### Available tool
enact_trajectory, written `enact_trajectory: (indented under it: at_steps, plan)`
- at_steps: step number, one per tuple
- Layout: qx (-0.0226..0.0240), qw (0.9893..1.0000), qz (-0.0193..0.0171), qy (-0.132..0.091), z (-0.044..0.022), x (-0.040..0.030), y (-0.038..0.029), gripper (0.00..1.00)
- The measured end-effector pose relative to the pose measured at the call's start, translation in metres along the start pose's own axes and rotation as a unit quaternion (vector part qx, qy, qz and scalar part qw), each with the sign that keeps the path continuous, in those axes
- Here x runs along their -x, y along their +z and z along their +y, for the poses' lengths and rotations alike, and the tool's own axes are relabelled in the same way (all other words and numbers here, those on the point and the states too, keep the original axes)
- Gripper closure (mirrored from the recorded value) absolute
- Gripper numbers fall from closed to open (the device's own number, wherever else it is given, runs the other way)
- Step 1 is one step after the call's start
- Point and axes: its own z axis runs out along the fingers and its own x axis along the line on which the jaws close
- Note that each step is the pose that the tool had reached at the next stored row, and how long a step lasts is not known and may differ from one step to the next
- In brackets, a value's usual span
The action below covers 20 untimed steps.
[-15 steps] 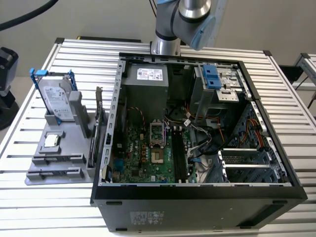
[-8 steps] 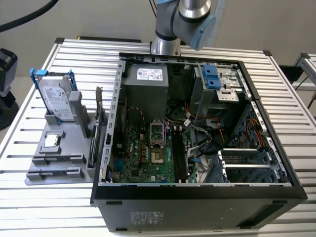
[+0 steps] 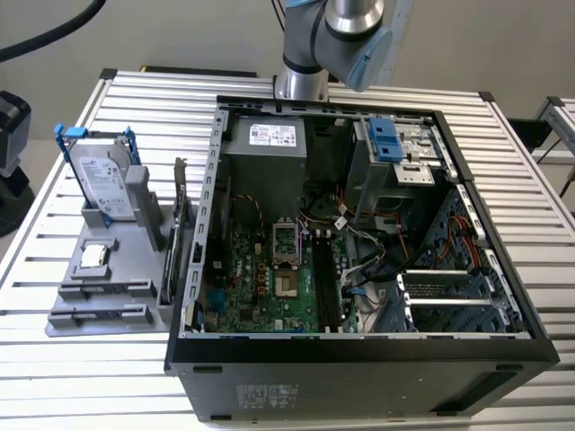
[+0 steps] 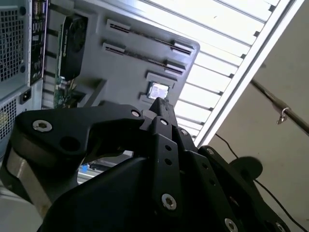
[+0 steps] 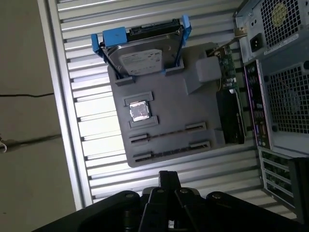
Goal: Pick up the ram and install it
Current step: 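Pick up the ram and move it above insertion slot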
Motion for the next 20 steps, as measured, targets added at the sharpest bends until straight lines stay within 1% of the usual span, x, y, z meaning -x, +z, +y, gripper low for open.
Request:
enact_trajectory:
  at_steps: [5, 11, 16, 20]
  plan:
    - [-0.0001, 0.9999, -0.0009, 0.016, 0.0, 0.0, 0.0004, 1.0]
    - [-0.0004, 0.9994, -0.0019, 0.035, 0.0, 0.0, 0.0009, 1.0]
    - [-0.0006, 0.9987, -0.0027, 0.051, -0.0001, 0.0, 0.0013, 1.0]
    - [-0.0007, 0.9979, -0.0035, 0.065, -0.0001, 0.0, 0.0017, 1.0]
